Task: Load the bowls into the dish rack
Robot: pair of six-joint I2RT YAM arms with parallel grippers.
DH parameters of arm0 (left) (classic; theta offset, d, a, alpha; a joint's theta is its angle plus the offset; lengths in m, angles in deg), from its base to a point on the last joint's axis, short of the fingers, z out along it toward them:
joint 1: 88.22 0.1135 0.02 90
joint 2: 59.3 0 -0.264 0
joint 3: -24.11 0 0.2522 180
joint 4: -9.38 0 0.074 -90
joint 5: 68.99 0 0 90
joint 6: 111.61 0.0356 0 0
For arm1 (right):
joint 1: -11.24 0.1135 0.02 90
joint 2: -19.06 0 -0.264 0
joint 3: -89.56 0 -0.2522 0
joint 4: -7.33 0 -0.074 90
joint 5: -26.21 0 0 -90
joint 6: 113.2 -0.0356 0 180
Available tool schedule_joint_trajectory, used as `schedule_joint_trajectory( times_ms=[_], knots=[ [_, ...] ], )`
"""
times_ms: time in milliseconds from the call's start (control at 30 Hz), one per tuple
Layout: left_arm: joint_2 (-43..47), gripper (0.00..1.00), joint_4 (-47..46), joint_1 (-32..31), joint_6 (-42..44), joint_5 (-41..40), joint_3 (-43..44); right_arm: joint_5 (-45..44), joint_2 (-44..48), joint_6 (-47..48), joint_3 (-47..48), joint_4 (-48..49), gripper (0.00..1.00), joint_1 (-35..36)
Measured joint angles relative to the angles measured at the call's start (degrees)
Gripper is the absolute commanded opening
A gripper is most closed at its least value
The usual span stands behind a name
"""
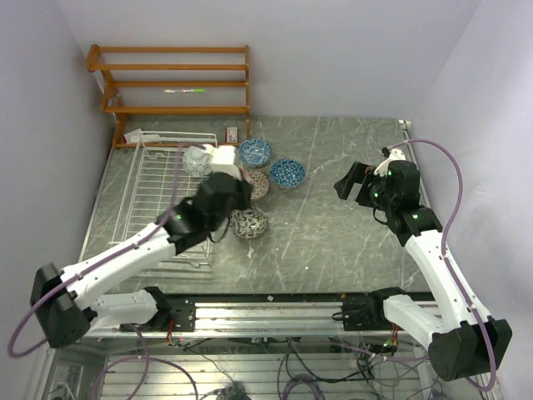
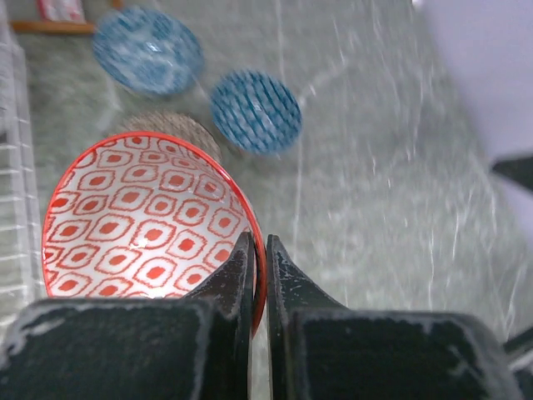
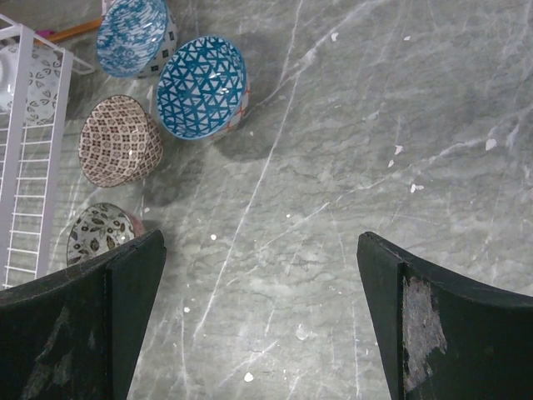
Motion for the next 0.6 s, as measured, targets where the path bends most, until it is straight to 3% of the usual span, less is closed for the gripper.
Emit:
schedule_joint_trajectory(
  times_ms=[100,300,600],
  knots=[
    [4.9,0.07,-2.8,11.7,0.3,7.4,-1.4,0.8,0.0,0.0,0.0,0.0,1.00,0.0],
    [7.7,0.07,-7.6,28.0,-2.4,21.5,-4.6,2.1,0.0,-0.1,0.0,0.2,1.00,0.0],
    [4.9,0.07,-24.9,54.4,-16.8,43.4,-19.4,2.7,0.1,0.0,-0.2,0.6,1.00,0.0]
  ],
)
